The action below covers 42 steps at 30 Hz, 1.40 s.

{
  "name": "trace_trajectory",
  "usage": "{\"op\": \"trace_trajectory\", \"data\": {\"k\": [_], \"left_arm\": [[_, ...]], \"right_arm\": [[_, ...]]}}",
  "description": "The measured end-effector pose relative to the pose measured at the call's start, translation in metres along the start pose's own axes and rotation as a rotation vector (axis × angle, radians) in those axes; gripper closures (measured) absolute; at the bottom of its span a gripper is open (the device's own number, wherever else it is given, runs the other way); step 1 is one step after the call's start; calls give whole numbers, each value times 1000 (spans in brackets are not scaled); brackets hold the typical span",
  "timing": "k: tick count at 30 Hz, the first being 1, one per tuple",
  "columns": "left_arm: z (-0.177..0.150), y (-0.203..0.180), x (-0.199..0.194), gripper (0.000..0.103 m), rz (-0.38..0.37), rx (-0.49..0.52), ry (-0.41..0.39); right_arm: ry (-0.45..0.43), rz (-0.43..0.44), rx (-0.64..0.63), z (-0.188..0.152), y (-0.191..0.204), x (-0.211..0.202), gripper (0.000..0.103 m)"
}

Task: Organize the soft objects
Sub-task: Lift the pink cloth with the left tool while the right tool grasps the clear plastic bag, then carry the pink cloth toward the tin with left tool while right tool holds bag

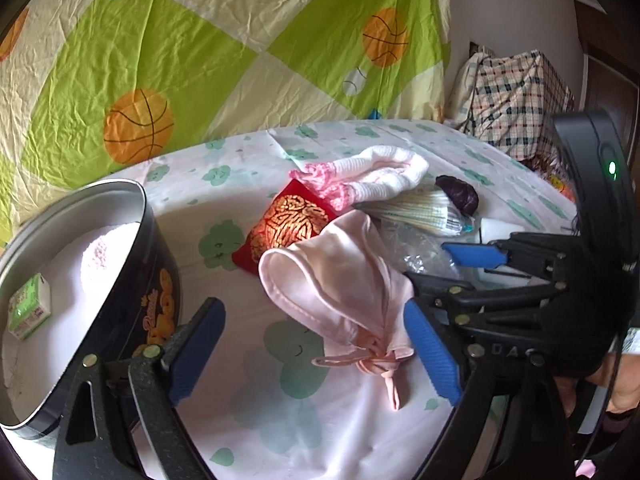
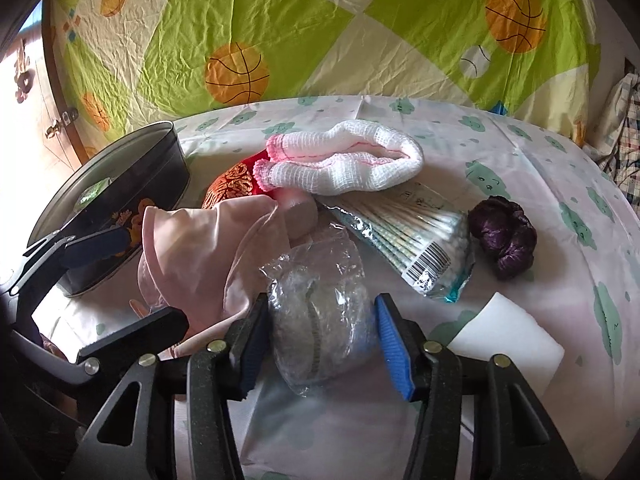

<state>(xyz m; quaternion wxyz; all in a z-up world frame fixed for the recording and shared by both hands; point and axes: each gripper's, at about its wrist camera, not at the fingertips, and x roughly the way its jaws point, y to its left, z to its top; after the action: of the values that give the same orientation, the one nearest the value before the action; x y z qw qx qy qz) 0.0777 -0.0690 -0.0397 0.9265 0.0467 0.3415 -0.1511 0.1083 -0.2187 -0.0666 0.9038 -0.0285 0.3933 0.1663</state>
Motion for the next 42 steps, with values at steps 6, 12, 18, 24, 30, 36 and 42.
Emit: {"op": "trace_trajectory", "data": {"k": [6,12,18,24,30,36,42], "left_arm": [[-2,-4,-1,10,6,14,-2],[0,-11,2,10,14,42,9],[6,-25,14,10,-1,70,37],[8,-31,28,51,9,81,93],[3,-32,24,87,-5,90,72],[1,-25,8,92,-11,67,-8],[1,-18,-4,92,11,32,-85]], "right_arm": [[-62,16,6,-3,-2,-11,69],[-166,-21,60,-6,-8,-27,70],[-210,-40,89,-6,-13,-34,70],[-204,-40,87,-6,-13,-34,70],[-219,-48,82,-8,-11,-35,70],[-262,-52,64,-11,-9,-42,70],[-286,-49,46,-12,-6,-46,70]]}}
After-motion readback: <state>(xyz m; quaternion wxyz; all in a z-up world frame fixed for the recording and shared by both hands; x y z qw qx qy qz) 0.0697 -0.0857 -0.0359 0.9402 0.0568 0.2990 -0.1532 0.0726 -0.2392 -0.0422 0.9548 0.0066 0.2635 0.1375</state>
